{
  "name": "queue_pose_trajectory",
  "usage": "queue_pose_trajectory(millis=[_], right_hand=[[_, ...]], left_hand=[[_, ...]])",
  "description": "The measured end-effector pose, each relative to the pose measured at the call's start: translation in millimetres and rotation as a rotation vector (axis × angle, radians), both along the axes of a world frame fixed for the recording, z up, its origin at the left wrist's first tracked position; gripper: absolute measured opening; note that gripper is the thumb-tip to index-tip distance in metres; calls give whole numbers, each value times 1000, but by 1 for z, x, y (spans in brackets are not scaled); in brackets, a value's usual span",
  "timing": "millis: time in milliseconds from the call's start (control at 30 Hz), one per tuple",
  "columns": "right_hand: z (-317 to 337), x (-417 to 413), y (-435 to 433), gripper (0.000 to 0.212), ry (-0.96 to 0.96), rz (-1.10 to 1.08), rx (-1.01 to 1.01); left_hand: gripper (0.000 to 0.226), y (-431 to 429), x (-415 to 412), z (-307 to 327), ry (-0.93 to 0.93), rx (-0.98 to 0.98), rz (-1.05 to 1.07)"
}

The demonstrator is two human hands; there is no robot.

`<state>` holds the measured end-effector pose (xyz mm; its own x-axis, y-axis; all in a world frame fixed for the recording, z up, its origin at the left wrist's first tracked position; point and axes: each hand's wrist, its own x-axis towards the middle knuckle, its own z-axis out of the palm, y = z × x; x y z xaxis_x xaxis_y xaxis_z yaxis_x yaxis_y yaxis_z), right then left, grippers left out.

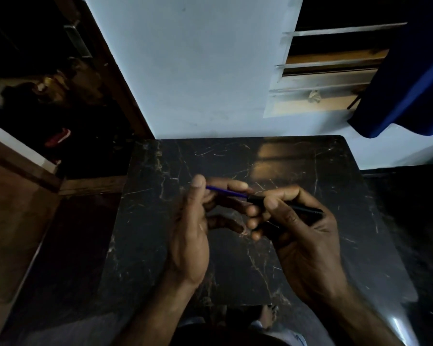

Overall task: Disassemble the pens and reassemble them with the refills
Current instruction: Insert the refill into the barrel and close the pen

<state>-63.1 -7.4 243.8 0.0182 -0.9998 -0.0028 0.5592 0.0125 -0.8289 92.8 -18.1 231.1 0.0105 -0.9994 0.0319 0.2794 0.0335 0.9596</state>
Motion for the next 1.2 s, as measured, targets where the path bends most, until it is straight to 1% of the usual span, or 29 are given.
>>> queue_pose_trajectory(millis=[67,133,200,300,367,533,633,700,800,833,867,900,967,1000,1033,1100,1133,1200], right_hand=[[-1,8,1,18,-2,6,1],[-3,17,2,14,-20,8,0],[-5,25,2,9,-32,1,-4],[-6,34,0,8,-36,-6,-10],[-8,40,-2,11,-32,-6,-14],[-11,51,-7,11,-48,-9,-20],[-14,55,-8,14,-69,-6,-12],[-16,57,-8,15,-101,-1,11],[-21,57,-6,11,-178,0,61],[-22,55,-5,10,-195,-4,80],[-24,53,-5,9,-204,-8,96],[-25,51,-4,9,-209,-14,111],[-28,46,-2,8,-209,-31,137],[-30,43,-1,9,-206,-38,149],[-30,42,0,10,-203,-42,157],[-31,39,3,13,-200,-52,170],[-31,37,4,15,-195,-61,174],[-30,34,6,14,-180,-80,175]], left_hand=[[58,-2,7,-1,-58,-17,4],[55,0,11,-4,-101,-42,-25],[54,2,15,-8,-100,-75,-57],[52,2,23,-12,-97,-138,-68],[52,1,29,-15,-116,-163,-75],[53,-9,43,-16,-126,-161,-117],[54,-14,50,-12,-196,-178,-164],[58,-15,53,-10,-234,-186,-234],[78,-18,63,-18,-168,-140,-312],[79,-21,67,-25,-133,-132,-287],[72,-26,72,-35,-126,-127,-231],[59,-32,77,-50,-165,-124,-154],[27,-44,83,-92,-326,-56,-12],[14,-49,86,-116,-455,25,14],[6,-53,89,-142,-623,105,-3],[7,-55,93,-191,-948,188,-107],[10,-54,93,-210,-1043,213,-151],[18,-56,91,-234,-1139,273,-182]])
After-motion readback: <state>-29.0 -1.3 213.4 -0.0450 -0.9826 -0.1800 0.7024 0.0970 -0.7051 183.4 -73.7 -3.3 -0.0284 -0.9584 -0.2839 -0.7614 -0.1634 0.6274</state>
